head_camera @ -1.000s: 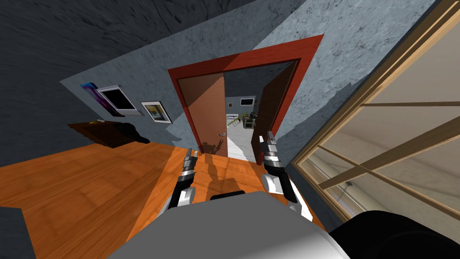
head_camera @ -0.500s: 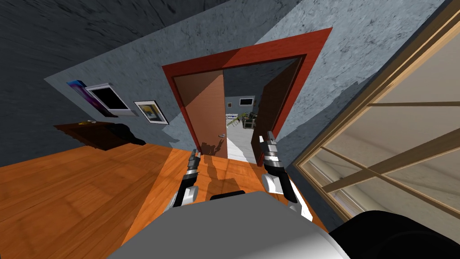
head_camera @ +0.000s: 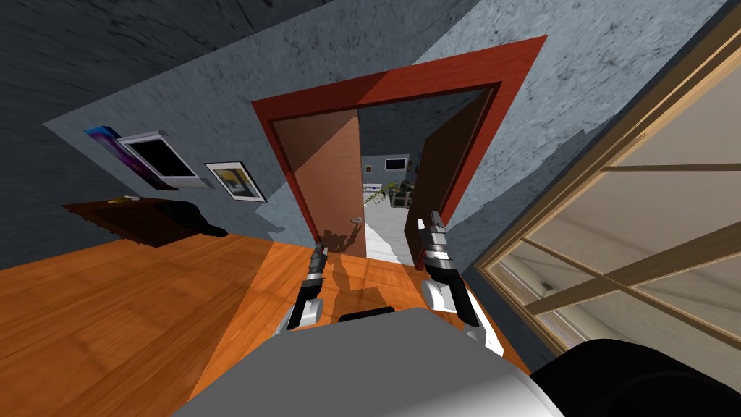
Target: Push the door open
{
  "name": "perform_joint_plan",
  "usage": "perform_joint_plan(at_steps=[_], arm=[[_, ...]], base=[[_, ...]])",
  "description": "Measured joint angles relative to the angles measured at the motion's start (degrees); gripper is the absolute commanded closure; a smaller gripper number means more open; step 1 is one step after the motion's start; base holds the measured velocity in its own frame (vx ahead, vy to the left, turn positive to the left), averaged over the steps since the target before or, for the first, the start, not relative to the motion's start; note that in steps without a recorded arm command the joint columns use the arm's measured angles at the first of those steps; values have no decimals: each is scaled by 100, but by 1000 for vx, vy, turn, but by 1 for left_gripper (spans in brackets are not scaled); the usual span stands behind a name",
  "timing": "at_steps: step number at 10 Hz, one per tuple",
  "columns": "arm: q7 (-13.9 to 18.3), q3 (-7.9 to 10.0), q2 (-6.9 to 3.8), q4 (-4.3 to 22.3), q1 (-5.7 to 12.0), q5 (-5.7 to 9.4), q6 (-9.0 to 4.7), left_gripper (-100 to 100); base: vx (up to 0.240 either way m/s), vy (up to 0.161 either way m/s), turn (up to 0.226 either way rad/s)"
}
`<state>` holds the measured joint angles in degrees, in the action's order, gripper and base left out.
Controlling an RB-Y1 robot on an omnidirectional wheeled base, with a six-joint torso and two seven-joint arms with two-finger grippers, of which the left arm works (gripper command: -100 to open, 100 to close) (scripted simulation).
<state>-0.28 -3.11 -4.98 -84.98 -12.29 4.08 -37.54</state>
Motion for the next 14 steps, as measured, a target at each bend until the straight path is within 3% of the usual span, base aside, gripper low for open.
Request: perform_joint_plan(at_steps=[7, 10, 14], arm=[[-15, -156, 6, 1007, 461, 0, -141, -100], [-24, -221, 39, 1583, 725, -1, -264, -100], [-15, -310, 45, 2033, 926, 1, -299, -100]], base=[[82, 13, -28], [97, 25, -37], [83, 11, -22]])
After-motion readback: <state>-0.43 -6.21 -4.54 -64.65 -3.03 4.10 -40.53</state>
